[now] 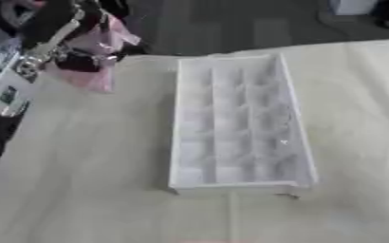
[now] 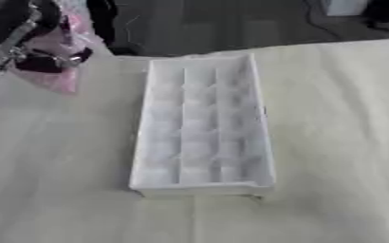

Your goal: Pick up objects on the table and place them in the box.

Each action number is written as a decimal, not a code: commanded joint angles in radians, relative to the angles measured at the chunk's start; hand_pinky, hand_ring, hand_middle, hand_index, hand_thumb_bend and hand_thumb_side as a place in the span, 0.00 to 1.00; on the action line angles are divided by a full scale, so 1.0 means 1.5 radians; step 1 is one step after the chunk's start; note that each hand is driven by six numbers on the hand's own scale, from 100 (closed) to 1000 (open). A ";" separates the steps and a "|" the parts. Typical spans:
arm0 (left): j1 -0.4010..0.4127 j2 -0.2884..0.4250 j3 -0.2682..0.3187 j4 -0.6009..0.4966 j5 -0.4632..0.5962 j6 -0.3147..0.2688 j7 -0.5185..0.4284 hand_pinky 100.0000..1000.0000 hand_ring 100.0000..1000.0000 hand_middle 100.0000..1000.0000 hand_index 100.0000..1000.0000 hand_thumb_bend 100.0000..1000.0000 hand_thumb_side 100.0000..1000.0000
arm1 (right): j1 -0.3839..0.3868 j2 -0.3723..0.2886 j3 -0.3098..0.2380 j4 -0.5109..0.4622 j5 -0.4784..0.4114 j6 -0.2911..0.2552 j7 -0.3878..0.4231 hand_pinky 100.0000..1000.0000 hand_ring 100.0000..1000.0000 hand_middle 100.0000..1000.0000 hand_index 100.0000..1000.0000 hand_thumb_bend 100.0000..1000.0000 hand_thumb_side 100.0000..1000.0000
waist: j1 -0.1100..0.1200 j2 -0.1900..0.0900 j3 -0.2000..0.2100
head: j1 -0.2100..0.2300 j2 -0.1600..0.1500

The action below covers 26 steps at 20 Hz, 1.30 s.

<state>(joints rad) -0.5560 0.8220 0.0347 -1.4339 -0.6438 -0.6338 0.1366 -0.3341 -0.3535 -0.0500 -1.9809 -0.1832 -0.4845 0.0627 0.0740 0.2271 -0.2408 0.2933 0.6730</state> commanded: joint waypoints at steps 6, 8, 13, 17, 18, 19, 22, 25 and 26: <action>-0.099 -0.097 -0.079 -0.004 0.018 -0.044 -0.091 0.00 0.00 0.00 0.07 0.16 0.00 | -0.002 -0.004 -0.006 -0.012 -0.004 0.002 0.008 0.78 0.83 0.83 0.76 0.36 1.00 | -0.001 -0.015 -0.015 | 0.029 0.001; -0.109 -0.120 -0.100 -0.003 0.019 -0.057 -0.118 0.00 0.00 0.00 0.07 0.16 0.00 | -0.003 -0.006 -0.006 -0.012 -0.003 0.001 0.007 0.78 0.83 0.83 0.76 0.36 1.00 | 0.001 -0.016 -0.020 | 0.032 0.003; -0.116 -0.152 -0.153 0.004 0.026 -0.089 -0.168 0.00 0.00 0.00 0.07 0.14 0.00 | -0.003 -0.009 -0.005 -0.013 -0.002 0.002 0.006 0.78 0.83 0.84 0.76 0.36 1.00 | 0.010 -0.018 -0.028 | 0.035 0.009; -0.119 -0.172 -0.191 0.020 0.116 -0.082 -0.213 0.00 0.00 0.00 0.06 0.02 0.00 | -0.005 -0.007 -0.001 -0.013 -0.004 0.001 0.009 0.78 0.83 0.84 0.77 0.36 1.00 | 0.013 -0.021 -0.030 | 0.042 0.013; -0.118 -0.172 -0.197 0.018 0.142 -0.076 -0.229 0.00 0.00 0.00 0.06 0.01 0.00 | -0.006 -0.007 0.000 -0.013 -0.005 0.001 0.009 0.78 0.83 0.84 0.77 0.36 1.00 | 0.013 -0.021 -0.032 | 0.044 0.014; -0.116 -0.173 -0.203 0.015 0.168 -0.069 -0.245 0.00 0.00 0.00 0.06 0.00 0.00 | -0.006 -0.007 -0.001 -0.013 -0.006 0.001 0.009 0.77 0.83 0.84 0.77 0.36 1.00 | 0.013 -0.022 -0.033 | 0.047 0.014; -0.120 -0.176 -0.217 0.000 0.241 -0.046 -0.288 0.00 0.00 0.00 0.09 0.00 0.00 | -0.007 -0.006 0.000 -0.013 -0.007 0.000 0.009 0.77 0.83 0.84 0.77 0.36 1.00 | 0.012 -0.022 -0.035 | 0.051 0.015; -0.133 -0.174 -0.226 -0.030 0.304 -0.034 -0.320 0.00 0.03 0.08 0.25 0.00 0.00 | -0.007 -0.005 0.001 -0.013 -0.008 0.001 0.011 0.78 0.83 0.84 0.77 0.36 1.00 | 0.011 -0.023 -0.036 | 0.052 0.016; -0.136 -0.171 -0.227 -0.040 0.320 -0.034 -0.329 0.00 0.14 0.18 0.34 0.00 0.01 | -0.007 -0.005 0.001 -0.013 -0.008 0.001 0.011 0.78 0.83 0.84 0.77 0.36 1.00 | 0.011 -0.024 -0.036 | 0.051 0.016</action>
<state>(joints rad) -0.7370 0.5515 -0.3048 -1.4603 -0.2067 -0.6885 -0.3376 -0.3342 -0.3532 -0.0490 -1.9809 -0.1904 -0.4807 0.0766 0.0974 0.2108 -0.2935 0.3611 0.6951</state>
